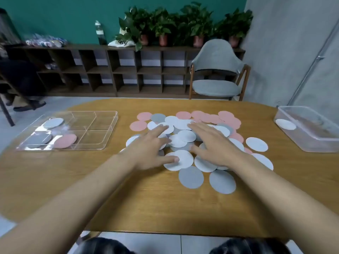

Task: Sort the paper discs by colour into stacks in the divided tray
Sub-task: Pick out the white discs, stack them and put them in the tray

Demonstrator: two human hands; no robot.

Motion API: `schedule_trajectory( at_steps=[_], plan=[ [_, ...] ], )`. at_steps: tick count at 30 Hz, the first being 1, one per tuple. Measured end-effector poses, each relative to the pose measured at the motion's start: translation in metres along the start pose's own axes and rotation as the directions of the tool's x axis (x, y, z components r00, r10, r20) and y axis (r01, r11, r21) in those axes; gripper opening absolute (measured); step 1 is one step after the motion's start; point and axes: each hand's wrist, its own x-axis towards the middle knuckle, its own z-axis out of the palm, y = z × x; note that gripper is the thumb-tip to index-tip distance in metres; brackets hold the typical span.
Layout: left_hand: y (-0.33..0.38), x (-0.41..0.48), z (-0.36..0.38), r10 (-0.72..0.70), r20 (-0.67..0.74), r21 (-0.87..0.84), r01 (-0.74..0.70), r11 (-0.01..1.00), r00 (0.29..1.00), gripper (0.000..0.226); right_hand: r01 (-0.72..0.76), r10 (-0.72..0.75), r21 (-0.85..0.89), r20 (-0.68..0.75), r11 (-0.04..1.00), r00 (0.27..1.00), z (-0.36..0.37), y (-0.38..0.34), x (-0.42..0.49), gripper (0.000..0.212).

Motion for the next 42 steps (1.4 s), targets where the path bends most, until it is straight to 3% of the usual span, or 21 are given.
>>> schedule_trajectory(
  at_steps=[2,8,15,18,26,29,35,42],
  plan=[
    [-0.004,0.007,0.014,0.039,-0.026,-0.028,-0.040,0.999,0.999,0.066,0.010,-0.010,0.025,0.000,1.000,1.000,0.010,0.004,0.004,0.065],
    [-0.009,0.019,0.038,0.068,-0.158,-0.133,-0.089,0.987,0.985,0.062,0.043,-0.040,0.079,-0.029,0.996,0.999,0.036,0.016,0.018,0.050],
    [-0.017,0.037,0.038,0.021,-0.059,-0.331,-0.039,0.943,0.998,0.043,0.066,-0.056,0.142,-0.074,0.988,0.996,0.051,0.030,0.028,0.032],
    [-0.020,0.042,0.040,0.004,-0.091,-0.444,-0.044,0.895,0.996,0.031,0.060,-0.039,0.226,-0.093,0.972,0.995,0.051,0.030,0.027,0.026],
    [-0.017,0.041,0.037,-0.050,-0.205,-0.602,-0.086,0.794,0.978,0.025,0.066,-0.030,0.438,-0.089,0.897,0.996,0.041,0.016,0.021,0.004],
    [-0.021,0.036,0.036,-0.057,-0.233,-0.555,-0.085,0.827,0.971,0.036,0.024,0.040,0.518,-0.112,0.855,0.993,0.041,0.019,0.019,0.005],
    [-0.031,0.022,0.037,0.042,-0.124,-0.334,-0.082,0.939,0.991,0.060,-0.058,0.177,0.538,-0.172,0.841,0.969,0.041,0.027,0.017,0.006],
    [-0.024,0.024,0.035,0.030,-0.077,-0.450,-0.061,0.891,0.997,0.064,-0.096,0.229,0.580,-0.159,0.809,0.960,0.040,0.022,0.019,0.013]
  ],
)
